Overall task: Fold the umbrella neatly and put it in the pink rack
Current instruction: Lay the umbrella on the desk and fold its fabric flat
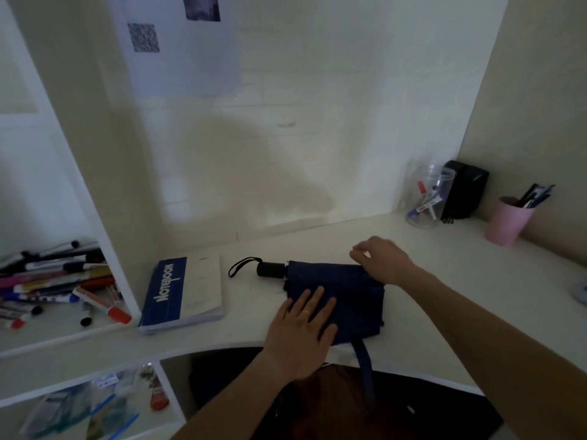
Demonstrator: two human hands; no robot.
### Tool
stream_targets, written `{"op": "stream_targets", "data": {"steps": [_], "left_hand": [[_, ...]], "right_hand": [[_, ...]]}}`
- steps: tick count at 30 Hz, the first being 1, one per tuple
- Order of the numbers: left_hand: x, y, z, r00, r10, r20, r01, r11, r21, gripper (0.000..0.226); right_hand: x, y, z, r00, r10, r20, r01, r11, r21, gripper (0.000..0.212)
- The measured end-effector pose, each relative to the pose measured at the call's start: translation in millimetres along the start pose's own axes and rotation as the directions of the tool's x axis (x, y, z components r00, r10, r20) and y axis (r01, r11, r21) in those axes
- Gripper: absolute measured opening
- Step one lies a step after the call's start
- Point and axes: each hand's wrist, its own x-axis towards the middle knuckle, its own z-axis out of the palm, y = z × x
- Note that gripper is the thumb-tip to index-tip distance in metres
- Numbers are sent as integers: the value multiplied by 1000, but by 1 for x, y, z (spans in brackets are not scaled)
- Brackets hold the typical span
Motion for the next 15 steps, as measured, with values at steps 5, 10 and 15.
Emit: {"op": "stream_targets", "data": {"steps": [5, 10, 15], "left_hand": [[0, 1, 3, 999, -6, -46, 6, 1000, -17, 80], [0, -1, 6, 997, 0, -82, 0, 1000, -4, 76], [-4, 1, -2, 999, 9, -34, -9, 1000, -11, 80]], "right_hand": [[32, 13, -1, 981, 75, 177, -119, 960, 252, 9], [29, 17, 8, 997, 16, 75, -36, 963, 268, 12], [13, 12, 12, 986, -84, -143, 135, 907, 399, 6]]}}
